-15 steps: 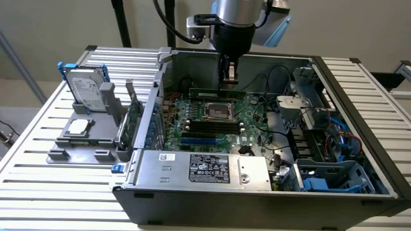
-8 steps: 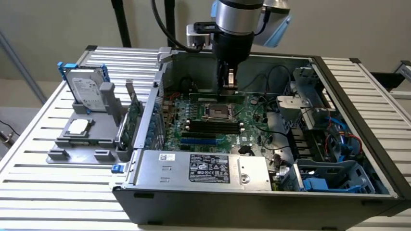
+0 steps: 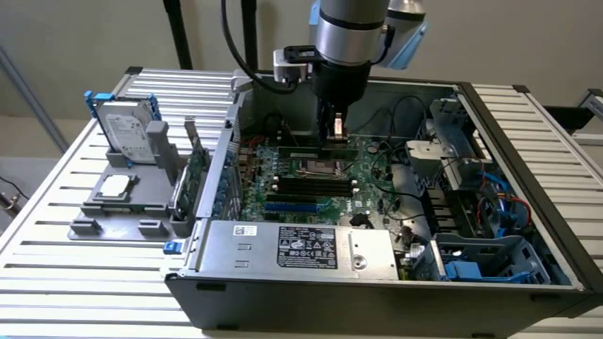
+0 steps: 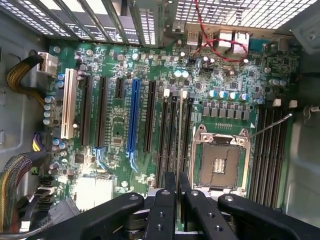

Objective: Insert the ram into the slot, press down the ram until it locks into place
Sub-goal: 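Insert the ram into the slot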

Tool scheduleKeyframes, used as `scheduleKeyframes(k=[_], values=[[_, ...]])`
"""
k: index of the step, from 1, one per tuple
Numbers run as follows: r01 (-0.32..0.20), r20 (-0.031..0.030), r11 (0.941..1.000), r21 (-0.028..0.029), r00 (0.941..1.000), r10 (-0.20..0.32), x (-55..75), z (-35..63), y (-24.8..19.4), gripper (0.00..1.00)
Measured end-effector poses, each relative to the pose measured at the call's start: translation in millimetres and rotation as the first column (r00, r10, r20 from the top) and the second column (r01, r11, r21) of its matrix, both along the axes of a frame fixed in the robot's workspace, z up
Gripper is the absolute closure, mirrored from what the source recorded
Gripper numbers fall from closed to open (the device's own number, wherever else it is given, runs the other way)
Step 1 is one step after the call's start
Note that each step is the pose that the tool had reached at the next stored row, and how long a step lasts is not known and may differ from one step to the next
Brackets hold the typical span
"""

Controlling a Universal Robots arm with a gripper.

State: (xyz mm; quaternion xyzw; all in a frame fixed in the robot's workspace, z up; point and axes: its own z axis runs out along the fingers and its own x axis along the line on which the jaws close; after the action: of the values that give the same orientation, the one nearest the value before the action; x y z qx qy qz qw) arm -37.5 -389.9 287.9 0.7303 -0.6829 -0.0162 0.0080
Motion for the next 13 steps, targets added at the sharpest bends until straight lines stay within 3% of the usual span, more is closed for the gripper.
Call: scheduleKeyframes(k=[8, 13], values=[[-0.005, -0.0001, 1.0000, -0.0002, 1.0000, 0.005, 0.0, -14.6, -7.1, 0.86], [-0.007, 0.0012, 1.0000, -0.0001, 1.0000, 0.007, 0.0, -23.8, -7.9, 0.86]])
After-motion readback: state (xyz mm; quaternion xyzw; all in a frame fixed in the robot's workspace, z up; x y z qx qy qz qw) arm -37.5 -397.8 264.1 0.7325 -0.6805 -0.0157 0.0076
